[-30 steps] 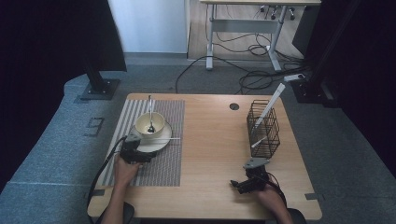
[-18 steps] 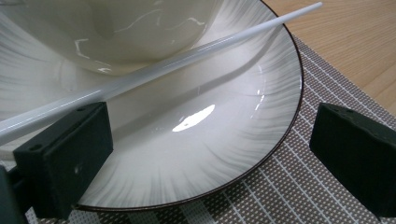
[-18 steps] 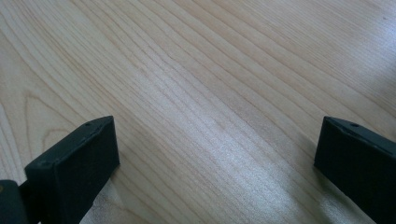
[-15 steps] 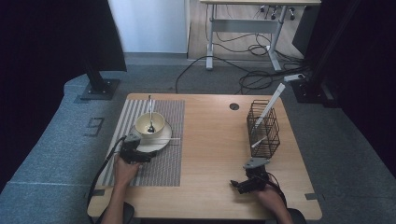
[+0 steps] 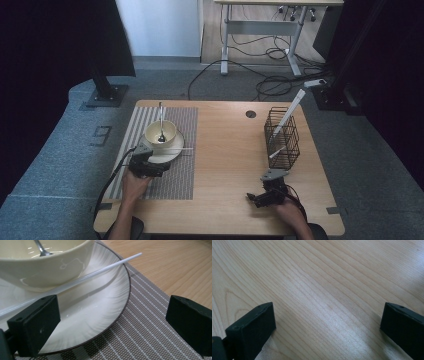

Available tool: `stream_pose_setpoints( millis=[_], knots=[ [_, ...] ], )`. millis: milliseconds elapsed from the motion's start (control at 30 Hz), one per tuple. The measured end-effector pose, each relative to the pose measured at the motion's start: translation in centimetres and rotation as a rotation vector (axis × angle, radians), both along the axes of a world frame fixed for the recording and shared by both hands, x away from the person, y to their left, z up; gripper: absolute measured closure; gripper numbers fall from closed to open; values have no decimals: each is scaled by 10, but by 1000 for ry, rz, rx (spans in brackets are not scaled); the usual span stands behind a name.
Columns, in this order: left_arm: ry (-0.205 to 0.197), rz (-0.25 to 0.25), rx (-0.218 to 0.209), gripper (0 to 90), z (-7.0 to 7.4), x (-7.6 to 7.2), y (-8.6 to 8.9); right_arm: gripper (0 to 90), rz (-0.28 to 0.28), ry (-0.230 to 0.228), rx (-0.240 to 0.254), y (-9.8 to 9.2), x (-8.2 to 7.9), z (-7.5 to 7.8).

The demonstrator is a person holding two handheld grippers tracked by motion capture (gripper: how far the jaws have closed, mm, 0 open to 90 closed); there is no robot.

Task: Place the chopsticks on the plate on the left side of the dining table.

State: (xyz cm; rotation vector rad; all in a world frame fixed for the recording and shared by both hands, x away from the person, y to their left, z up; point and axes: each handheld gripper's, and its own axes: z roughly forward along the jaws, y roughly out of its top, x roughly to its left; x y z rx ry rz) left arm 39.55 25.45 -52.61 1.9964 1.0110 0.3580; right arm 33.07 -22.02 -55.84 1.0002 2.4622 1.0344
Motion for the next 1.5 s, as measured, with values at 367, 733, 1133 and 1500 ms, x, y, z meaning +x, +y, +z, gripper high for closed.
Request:
stream_pose_setpoints(
  millis=[367, 733, 1133, 1500],
  knots=[
    [-22, -51, 4, 0, 11, -7, -13, 0, 0, -1, 0, 0, 0, 0],
    [-19, -108, -9, 0, 30, -9, -32, 0, 3, -1, -1, -1, -1, 0],
    [-32, -191, -2, 0, 50, -11, -66, 0, 6, -1, 0, -2, -3, 0],
    [-18, -264, -73, 0, 72, -11, -95, 0, 8, -1, 0, -4, -5, 0]
  ],
)
